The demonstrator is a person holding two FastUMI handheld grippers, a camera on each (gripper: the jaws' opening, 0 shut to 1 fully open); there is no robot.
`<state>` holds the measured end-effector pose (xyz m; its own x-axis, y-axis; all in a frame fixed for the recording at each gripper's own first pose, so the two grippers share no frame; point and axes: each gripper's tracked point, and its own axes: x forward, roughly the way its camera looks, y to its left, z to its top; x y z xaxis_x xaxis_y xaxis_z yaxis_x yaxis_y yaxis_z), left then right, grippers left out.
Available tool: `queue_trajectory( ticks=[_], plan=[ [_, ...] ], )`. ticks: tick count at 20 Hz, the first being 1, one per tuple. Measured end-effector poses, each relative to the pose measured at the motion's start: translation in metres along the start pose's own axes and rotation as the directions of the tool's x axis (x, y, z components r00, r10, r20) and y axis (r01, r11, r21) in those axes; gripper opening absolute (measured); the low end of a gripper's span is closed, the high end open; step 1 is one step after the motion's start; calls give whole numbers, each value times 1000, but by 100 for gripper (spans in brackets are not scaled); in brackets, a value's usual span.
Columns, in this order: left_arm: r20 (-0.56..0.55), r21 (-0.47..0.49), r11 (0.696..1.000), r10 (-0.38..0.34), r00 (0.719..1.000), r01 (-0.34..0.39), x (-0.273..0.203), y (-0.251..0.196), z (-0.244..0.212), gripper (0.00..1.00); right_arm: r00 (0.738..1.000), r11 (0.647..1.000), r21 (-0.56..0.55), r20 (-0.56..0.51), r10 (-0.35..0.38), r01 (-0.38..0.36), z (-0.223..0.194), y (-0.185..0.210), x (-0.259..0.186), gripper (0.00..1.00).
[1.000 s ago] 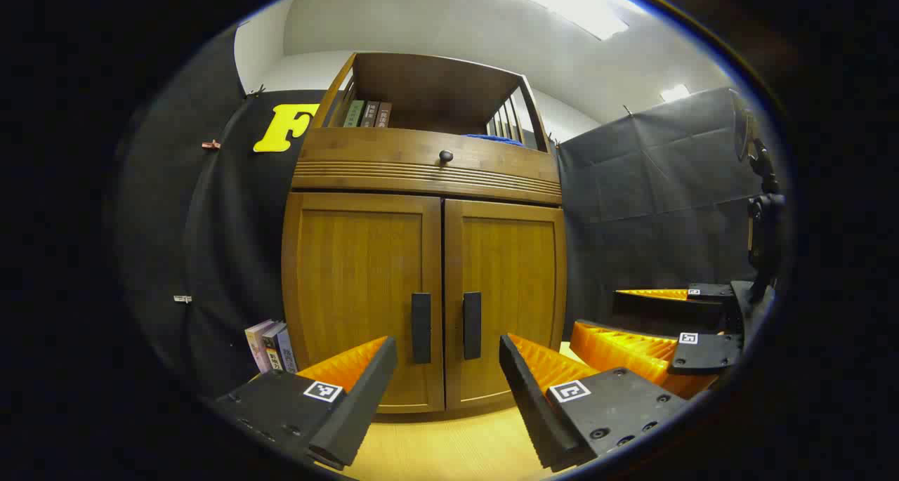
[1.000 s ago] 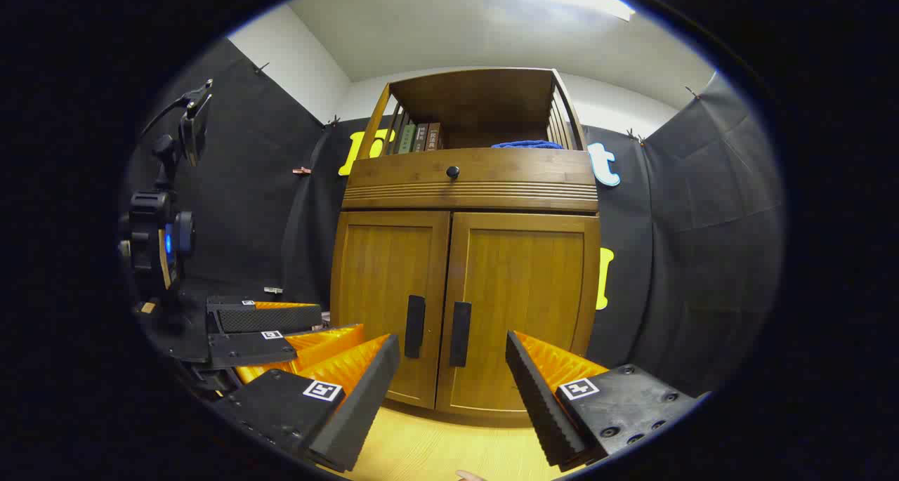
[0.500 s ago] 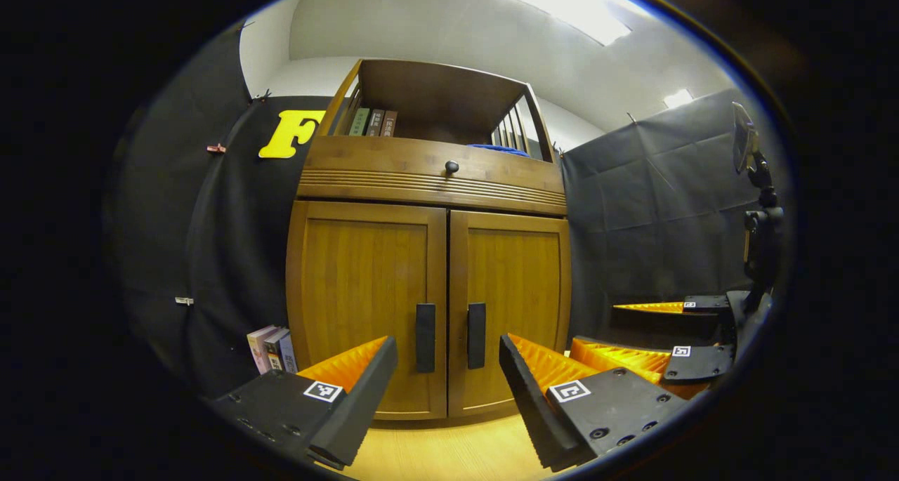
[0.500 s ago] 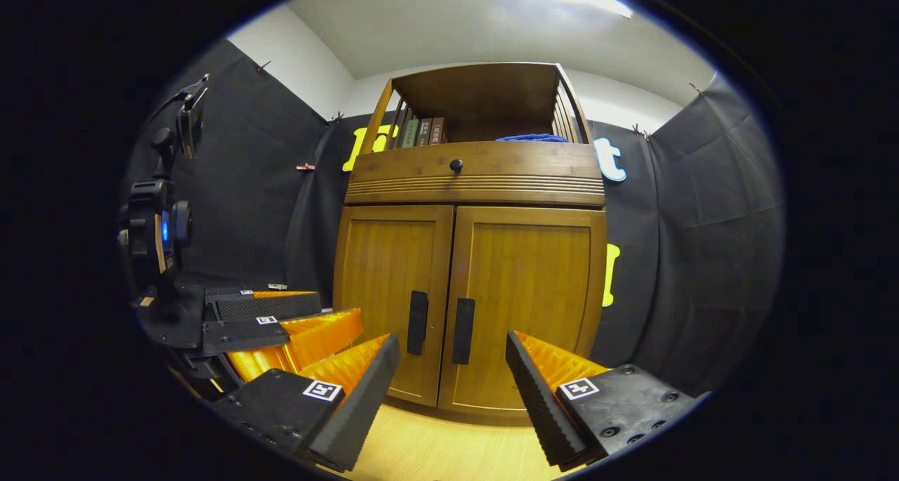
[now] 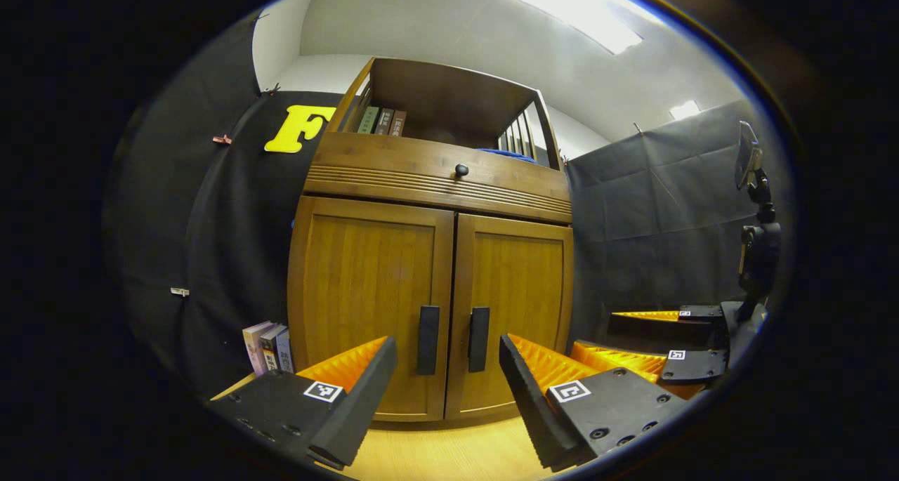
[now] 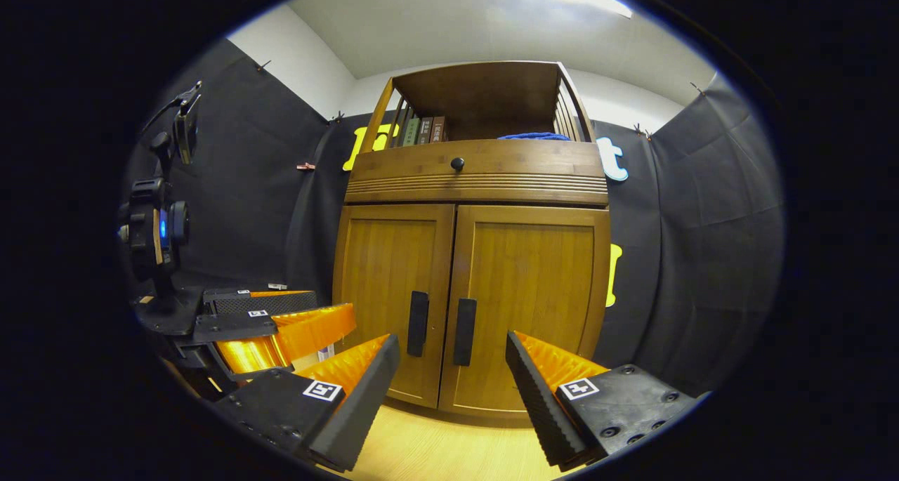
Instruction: Open the right door of the double-door shoe cabinet with the right hand, and open the left door with the left hand.
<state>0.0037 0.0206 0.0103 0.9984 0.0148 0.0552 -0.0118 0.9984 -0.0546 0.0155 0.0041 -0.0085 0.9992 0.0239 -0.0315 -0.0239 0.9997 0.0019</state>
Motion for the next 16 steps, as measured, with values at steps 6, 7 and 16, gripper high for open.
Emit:
queue_trajectory(
  ticks=[6,7,16],
  plan=[
    [2,11,1000,-7,1000,7,2,9,0,91,1000,1000,-3,-3,-10,10,-8,3,17,96],
    [4,13,1000,-11,1000,11,2,10,-1,91,1000,1000,-2,-4,-10,10,-10,4,22,96],
    [1,11,1000,-5,1000,5,2,35,-7,87,998,998,40,-34,-50,51,-36,3,95,93]
  ],
)
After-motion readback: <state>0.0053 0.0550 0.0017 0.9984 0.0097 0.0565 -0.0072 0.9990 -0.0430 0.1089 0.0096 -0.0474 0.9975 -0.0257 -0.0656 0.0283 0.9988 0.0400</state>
